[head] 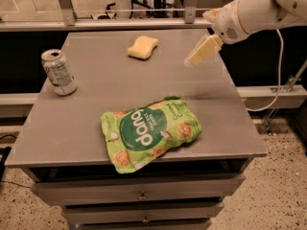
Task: Move sponge near green rice chip bag
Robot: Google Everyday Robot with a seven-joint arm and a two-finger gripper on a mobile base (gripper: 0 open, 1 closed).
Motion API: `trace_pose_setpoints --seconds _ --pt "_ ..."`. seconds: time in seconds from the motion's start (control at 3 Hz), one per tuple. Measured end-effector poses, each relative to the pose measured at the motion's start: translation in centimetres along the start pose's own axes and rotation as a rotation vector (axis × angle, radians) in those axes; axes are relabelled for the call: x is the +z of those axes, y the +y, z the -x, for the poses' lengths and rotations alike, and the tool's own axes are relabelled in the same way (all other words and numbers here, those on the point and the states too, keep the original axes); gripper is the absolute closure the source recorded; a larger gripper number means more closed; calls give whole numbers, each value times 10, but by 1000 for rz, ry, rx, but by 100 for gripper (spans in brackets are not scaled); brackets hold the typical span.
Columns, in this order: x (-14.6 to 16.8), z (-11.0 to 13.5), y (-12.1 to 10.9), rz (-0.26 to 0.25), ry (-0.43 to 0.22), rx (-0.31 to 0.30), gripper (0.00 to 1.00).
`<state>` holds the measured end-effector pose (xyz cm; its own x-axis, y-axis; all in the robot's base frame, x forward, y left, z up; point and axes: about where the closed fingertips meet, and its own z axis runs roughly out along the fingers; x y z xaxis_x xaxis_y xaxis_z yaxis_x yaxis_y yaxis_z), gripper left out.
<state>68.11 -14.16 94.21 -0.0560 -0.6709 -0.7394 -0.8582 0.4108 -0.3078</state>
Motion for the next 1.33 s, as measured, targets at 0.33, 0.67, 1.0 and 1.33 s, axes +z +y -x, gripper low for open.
trace_pose_setpoints --seconds 0.33,0.67,1.0,1.33 --pt "34 9 -27 -32 -86 68 0" --pt "77 27 -40 -10 -149 123 0" --pt "115 39 -38 27 -158 141 0" --pt "160 47 -30 59 -116 136 0"
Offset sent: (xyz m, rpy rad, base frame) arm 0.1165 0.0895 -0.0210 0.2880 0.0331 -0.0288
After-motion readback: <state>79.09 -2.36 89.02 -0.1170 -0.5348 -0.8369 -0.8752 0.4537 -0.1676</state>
